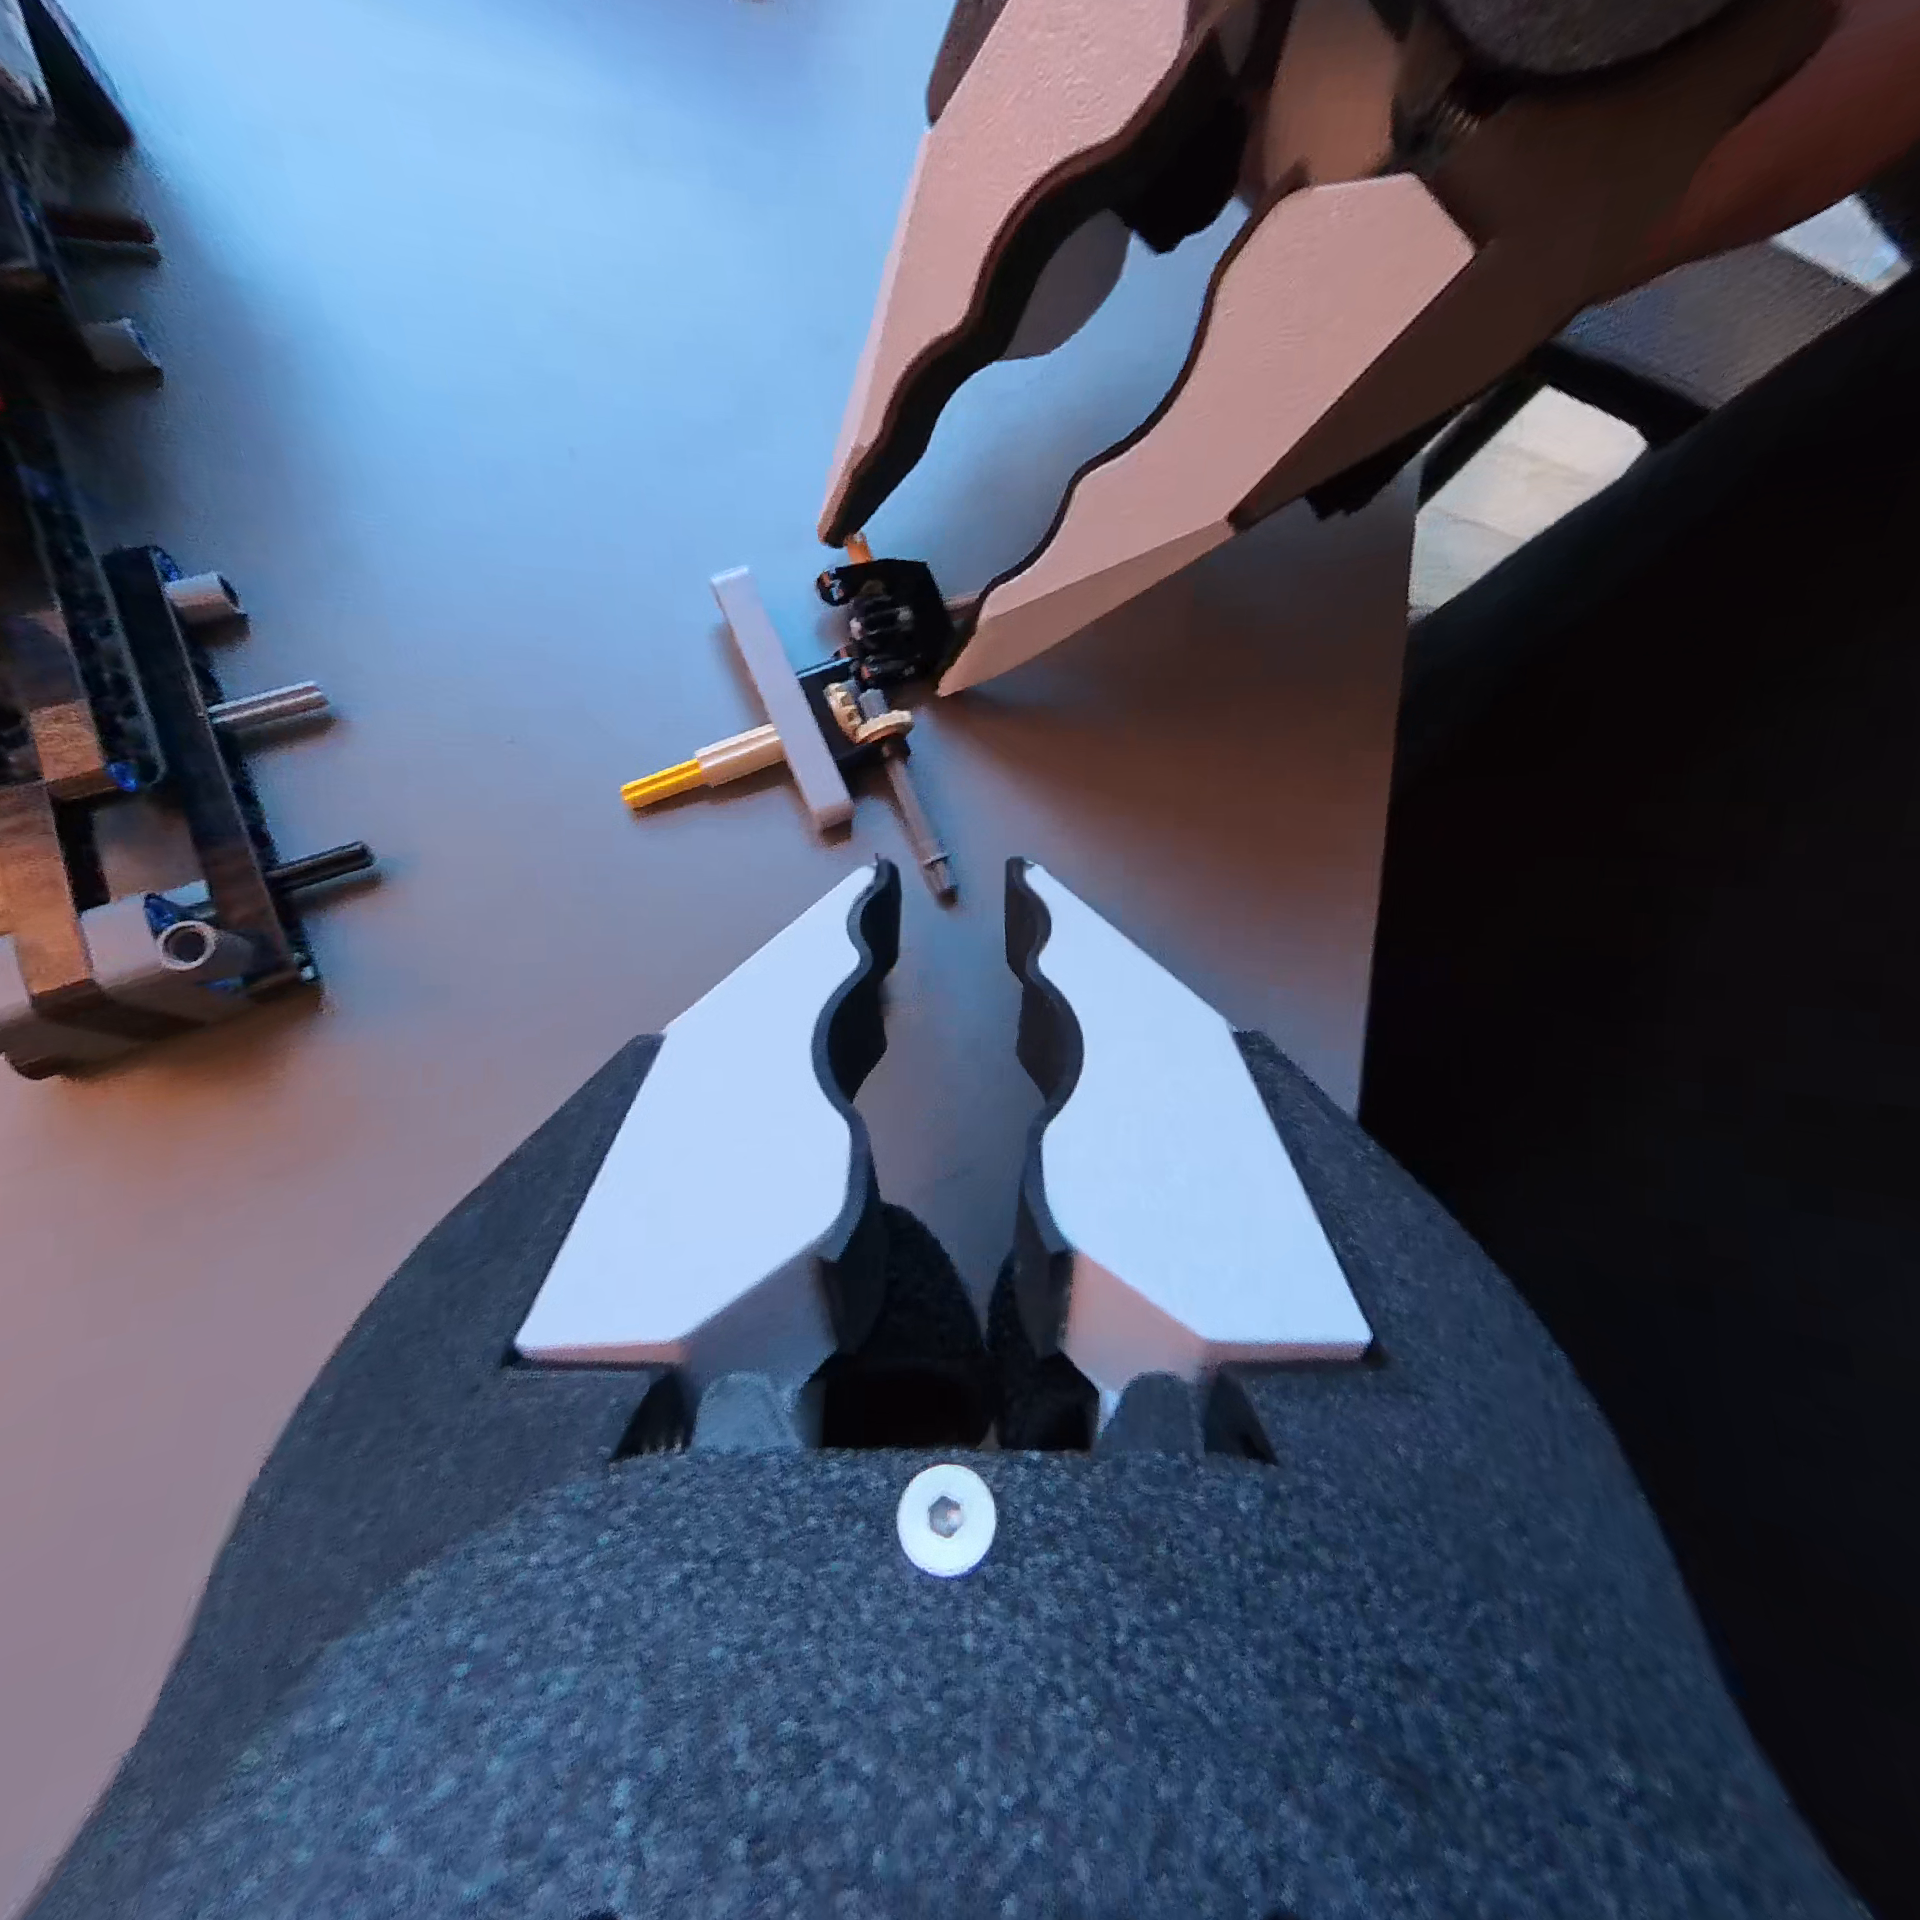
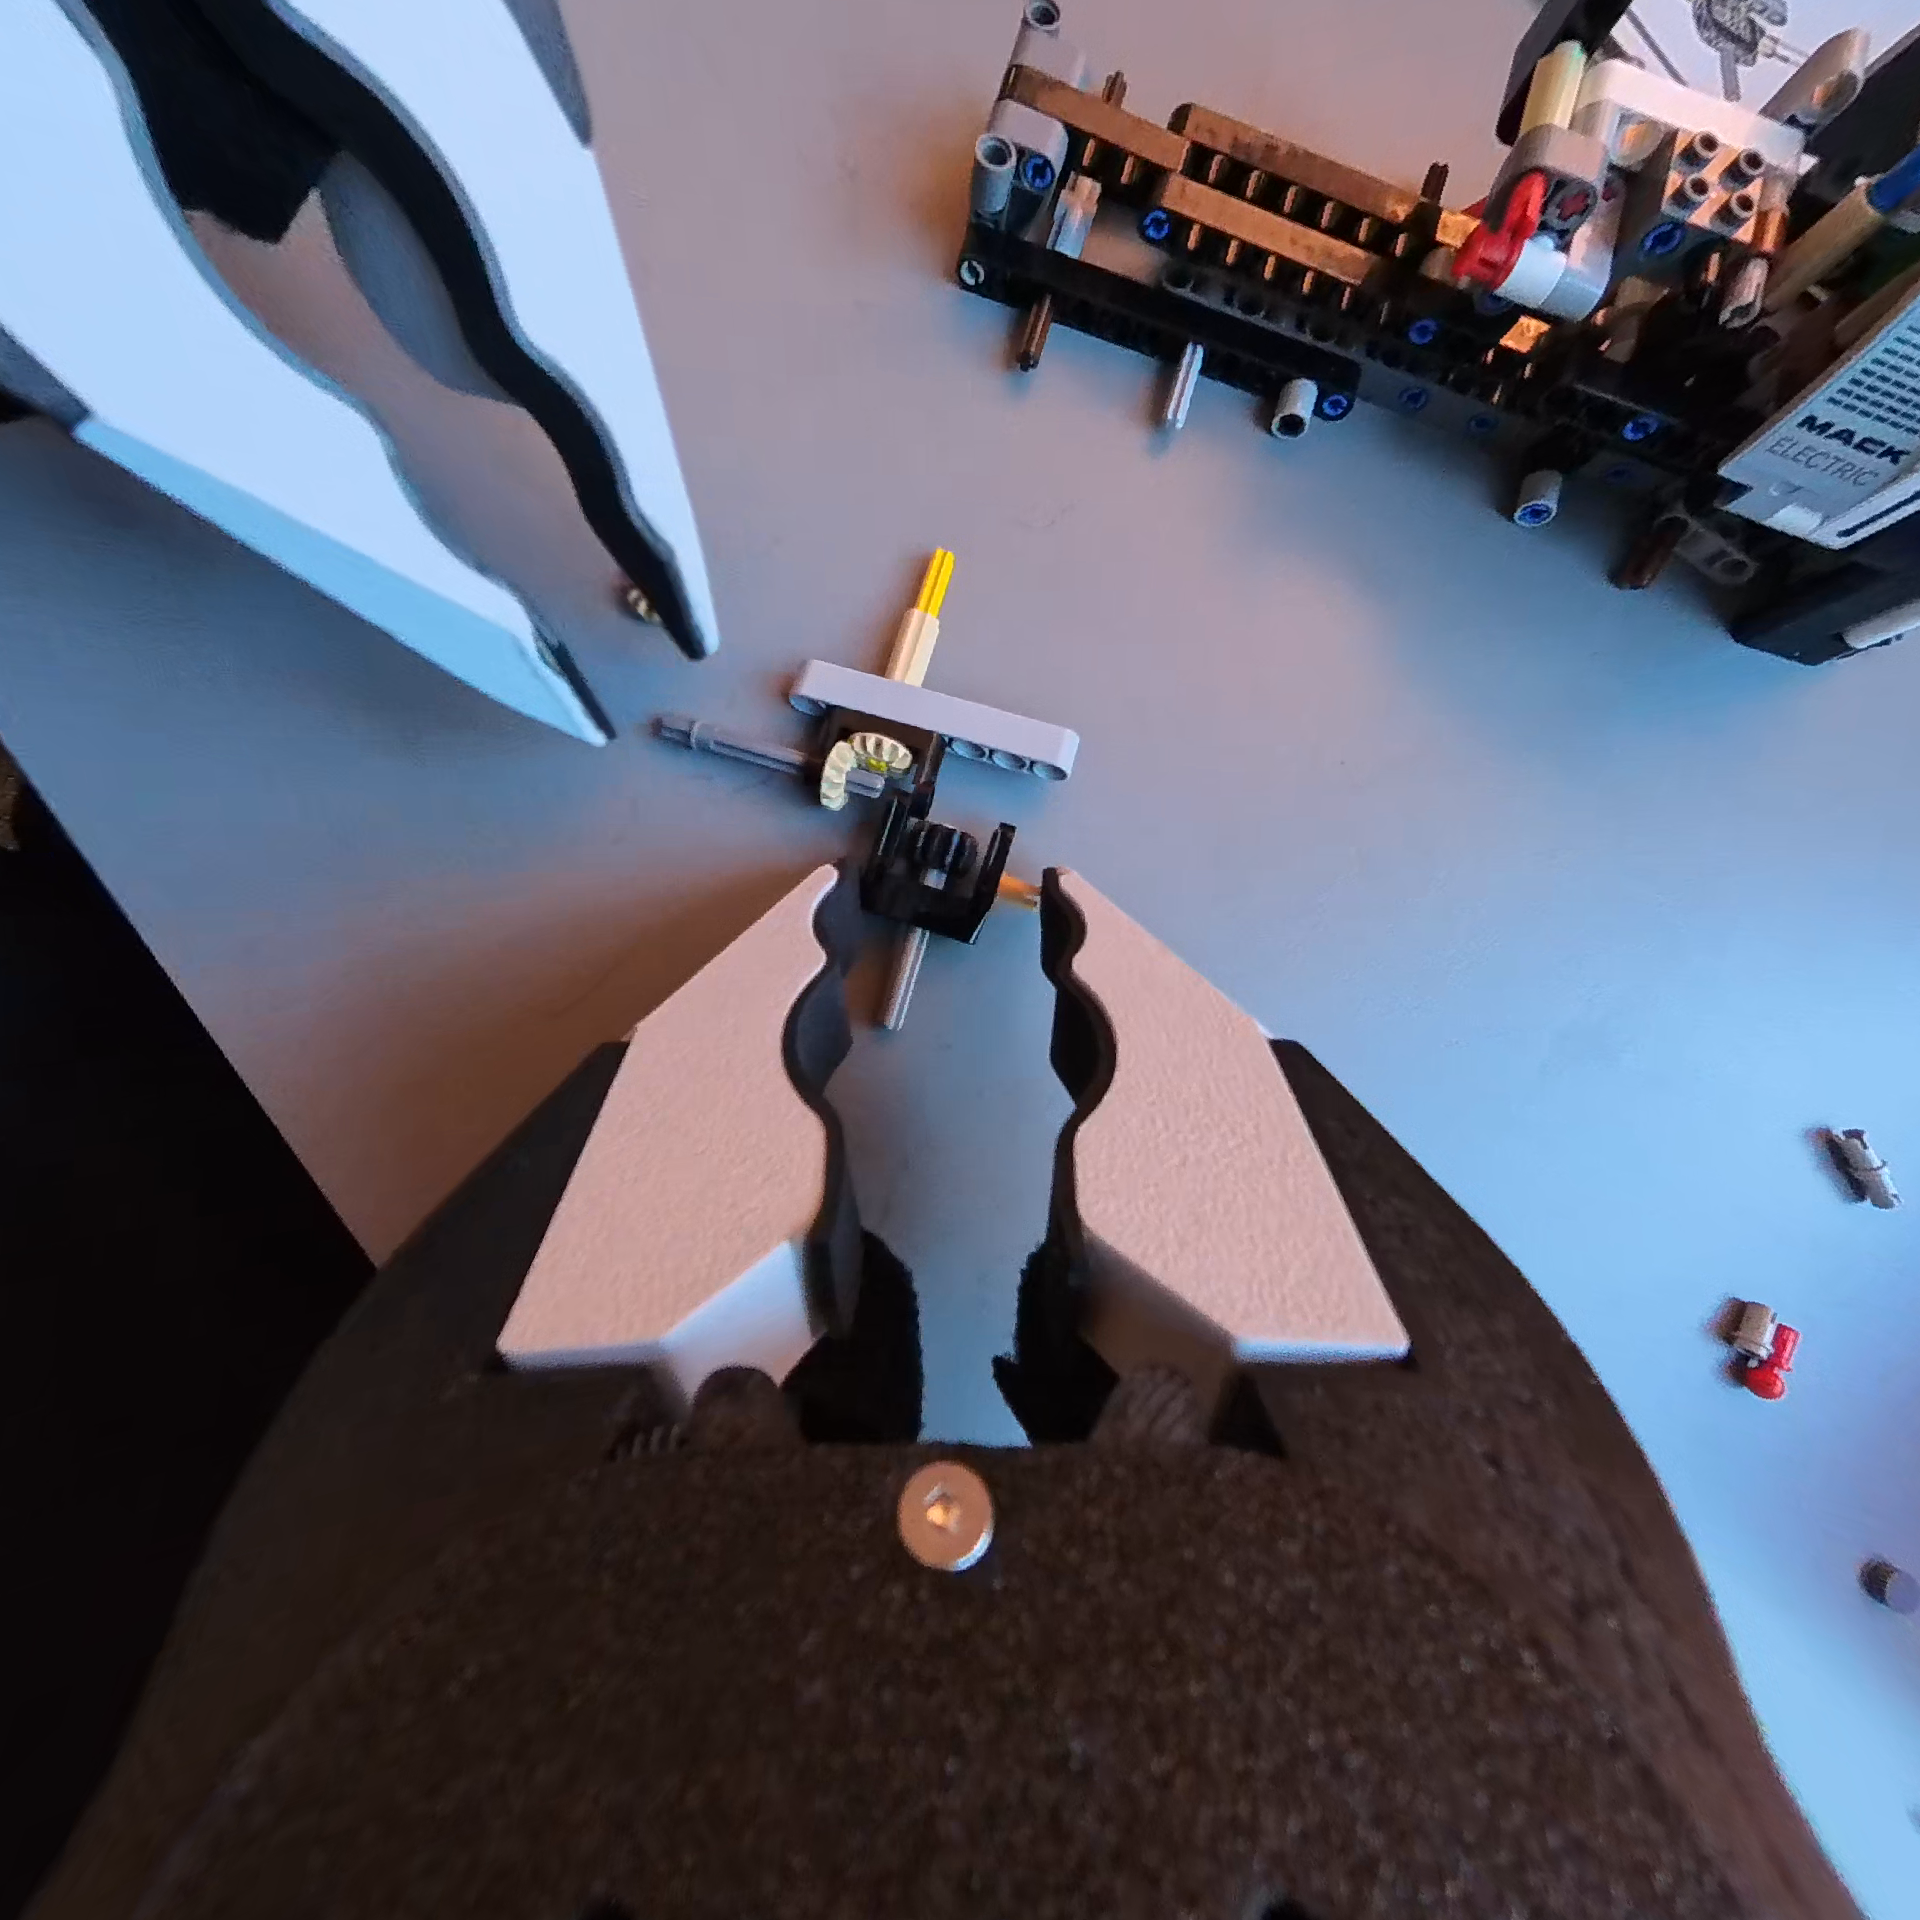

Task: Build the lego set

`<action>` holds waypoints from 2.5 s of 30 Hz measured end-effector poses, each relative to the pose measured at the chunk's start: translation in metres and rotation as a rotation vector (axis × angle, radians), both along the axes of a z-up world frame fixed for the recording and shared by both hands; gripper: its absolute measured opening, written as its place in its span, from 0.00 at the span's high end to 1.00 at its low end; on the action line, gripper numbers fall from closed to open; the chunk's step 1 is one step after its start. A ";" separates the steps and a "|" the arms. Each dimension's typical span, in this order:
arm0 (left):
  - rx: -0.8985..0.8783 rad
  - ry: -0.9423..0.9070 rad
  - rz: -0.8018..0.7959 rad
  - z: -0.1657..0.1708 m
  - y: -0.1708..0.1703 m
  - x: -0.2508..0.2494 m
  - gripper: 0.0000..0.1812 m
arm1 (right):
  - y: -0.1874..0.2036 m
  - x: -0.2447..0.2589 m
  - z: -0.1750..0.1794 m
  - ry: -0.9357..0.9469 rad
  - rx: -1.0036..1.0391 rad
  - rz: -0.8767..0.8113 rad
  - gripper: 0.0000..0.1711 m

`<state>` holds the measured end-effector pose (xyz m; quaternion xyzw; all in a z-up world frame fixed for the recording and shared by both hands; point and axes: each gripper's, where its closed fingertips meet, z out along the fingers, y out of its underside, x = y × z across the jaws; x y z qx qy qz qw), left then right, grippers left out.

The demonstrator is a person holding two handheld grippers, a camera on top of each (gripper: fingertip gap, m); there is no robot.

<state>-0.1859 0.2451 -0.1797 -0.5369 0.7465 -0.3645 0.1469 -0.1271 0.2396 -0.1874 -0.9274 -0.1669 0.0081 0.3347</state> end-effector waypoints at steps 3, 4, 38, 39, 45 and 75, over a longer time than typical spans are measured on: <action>0.015 0.010 0.040 -0.005 -0.005 0.001 0.93 | 0.001 -0.001 0.000 -0.002 0.005 -0.003 0.80; 0.030 0.019 0.055 -0.008 -0.005 0.000 0.93 | 0.001 -0.001 0.000 0.000 0.008 -0.009 0.80; -0.052 -0.019 0.198 -0.009 -0.004 0.011 1.00 | 0.006 -0.006 0.000 -0.076 0.009 0.121 0.81; -0.048 -0.020 0.201 -0.009 -0.004 0.012 1.00 | 0.006 -0.006 0.000 -0.086 0.010 0.127 0.81; -0.035 -0.024 0.206 -0.009 -0.004 0.015 1.00 | 0.006 -0.007 0.000 -0.093 -0.003 0.158 0.81; -0.175 0.003 0.414 -0.009 -0.009 0.020 1.00 | 0.008 -0.011 0.011 0.143 -0.103 0.280 0.74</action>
